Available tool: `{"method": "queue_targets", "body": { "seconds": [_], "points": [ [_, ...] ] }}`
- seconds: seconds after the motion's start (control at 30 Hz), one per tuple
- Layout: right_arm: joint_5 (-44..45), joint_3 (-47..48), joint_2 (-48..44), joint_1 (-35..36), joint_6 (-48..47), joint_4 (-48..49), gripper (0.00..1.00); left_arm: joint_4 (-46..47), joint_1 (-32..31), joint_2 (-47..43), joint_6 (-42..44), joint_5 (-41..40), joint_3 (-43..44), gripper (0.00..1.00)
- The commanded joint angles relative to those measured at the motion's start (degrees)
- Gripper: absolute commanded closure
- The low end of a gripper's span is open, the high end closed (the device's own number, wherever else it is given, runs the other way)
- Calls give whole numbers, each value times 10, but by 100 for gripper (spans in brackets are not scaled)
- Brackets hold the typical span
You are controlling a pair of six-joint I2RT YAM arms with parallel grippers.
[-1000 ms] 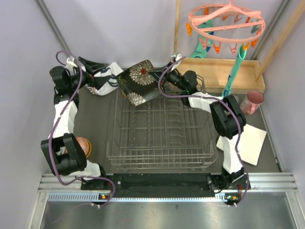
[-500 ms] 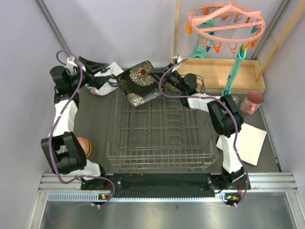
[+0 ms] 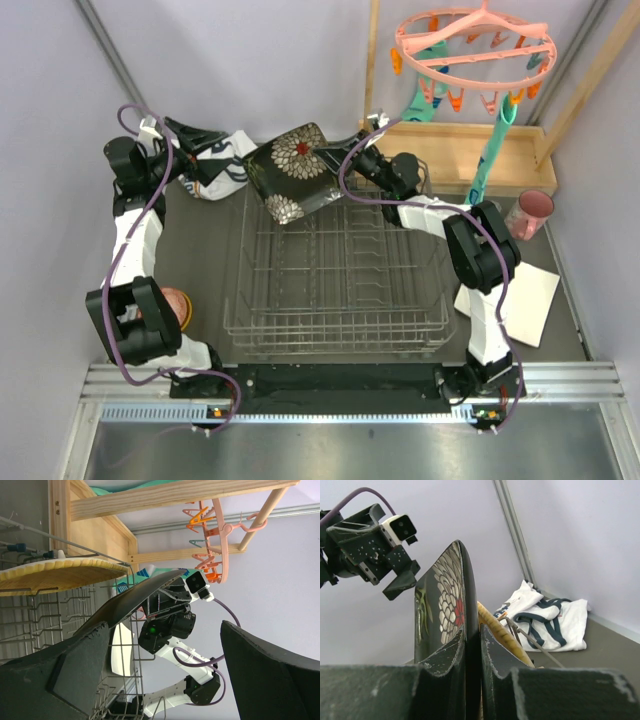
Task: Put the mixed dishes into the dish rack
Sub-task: Insert the plate into the dish rack
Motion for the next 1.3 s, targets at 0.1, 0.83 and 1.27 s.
{"method": "queue_targets", "body": {
  "seconds": [0.1, 0.83, 1.27],
  "points": [
    [23, 23, -65, 5, 7, 230, 100, 28, 4, -21, -3, 6, 25, 4],
    [36, -11, -94, 36, -153, 219, 100, 35, 5, -11, -9, 9, 41, 4],
    [33, 30, -78, 45, -167, 239, 100, 41, 5, -4, -11, 12, 41, 4]
  ]
}}
